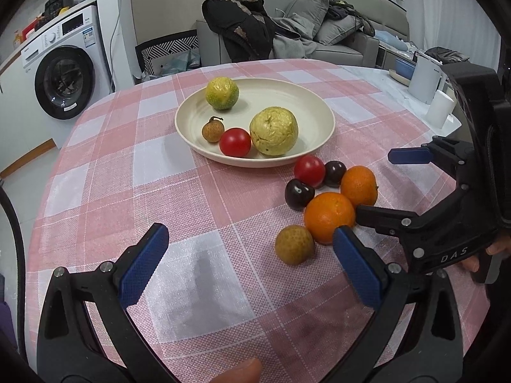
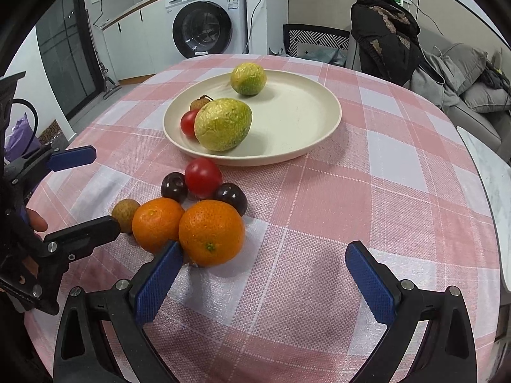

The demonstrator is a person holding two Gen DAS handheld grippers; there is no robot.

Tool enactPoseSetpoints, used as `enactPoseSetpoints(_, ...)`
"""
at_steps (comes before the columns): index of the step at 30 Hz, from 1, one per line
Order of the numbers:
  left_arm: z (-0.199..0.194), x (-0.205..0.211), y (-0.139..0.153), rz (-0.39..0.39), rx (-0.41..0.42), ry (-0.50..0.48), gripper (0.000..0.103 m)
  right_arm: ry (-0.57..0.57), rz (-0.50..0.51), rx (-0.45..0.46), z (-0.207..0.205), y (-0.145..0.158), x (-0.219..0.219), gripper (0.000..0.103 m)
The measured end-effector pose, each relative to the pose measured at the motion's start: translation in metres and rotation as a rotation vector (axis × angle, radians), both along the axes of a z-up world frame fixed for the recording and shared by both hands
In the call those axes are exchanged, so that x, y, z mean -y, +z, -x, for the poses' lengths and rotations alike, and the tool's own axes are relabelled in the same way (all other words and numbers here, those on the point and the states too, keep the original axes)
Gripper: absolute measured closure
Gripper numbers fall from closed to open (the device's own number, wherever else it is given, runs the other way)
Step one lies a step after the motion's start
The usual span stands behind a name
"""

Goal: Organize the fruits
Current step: 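Close the right tool on an orange while the left tool closes on a small brown fruit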

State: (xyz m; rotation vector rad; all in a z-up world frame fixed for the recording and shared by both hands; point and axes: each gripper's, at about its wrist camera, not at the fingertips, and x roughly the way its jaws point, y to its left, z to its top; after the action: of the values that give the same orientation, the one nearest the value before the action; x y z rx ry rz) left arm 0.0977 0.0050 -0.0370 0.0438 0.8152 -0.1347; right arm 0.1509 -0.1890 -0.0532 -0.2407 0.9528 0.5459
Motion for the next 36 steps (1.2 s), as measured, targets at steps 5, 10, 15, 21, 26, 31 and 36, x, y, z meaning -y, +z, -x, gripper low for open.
enactPoseSetpoints(5, -0.003, 0.001, -0.004, -0.007, -0.020, -0.009, 0.001, -0.011, 0.000, 0.003, -0.002, -0.002, -0.001, 0.000)
enactPoseSetpoints(10, -0.005, 0.002, -0.009, -0.018, -0.043, -0.010, 0.001, -0.020, -0.006, 0.001, -0.001, -0.001, -0.002, 0.000)
enactPoseSetpoints(15, -0.006, 0.003, -0.012, -0.022, -0.054, -0.014, 0.001, -0.013, -0.026, 0.000, -0.002, 0.000, -0.001, 0.005)
enactPoseSetpoints(21, -0.007, 0.003, -0.014, -0.027, -0.062, -0.017, 0.001, 0.033, -0.072, -0.017, 0.001, 0.003, -0.004, 0.032)
enactPoseSetpoints(26, -0.009, 0.002, -0.016, -0.032, -0.075, -0.011, 0.001, 0.065, -0.109, -0.032, 0.005, 0.005, -0.007, 0.049)
enactPoseSetpoints(31, -0.011, -0.001, -0.019, -0.027, -0.086, -0.005, 0.001, 0.079, -0.147, -0.042, 0.006, 0.007, -0.005, 0.062)
enactPoseSetpoints(36, -0.011, -0.003, -0.019, -0.021, -0.086, -0.001, 0.001, 0.074, -0.170, -0.032, 0.006, 0.010, -0.002, 0.063)
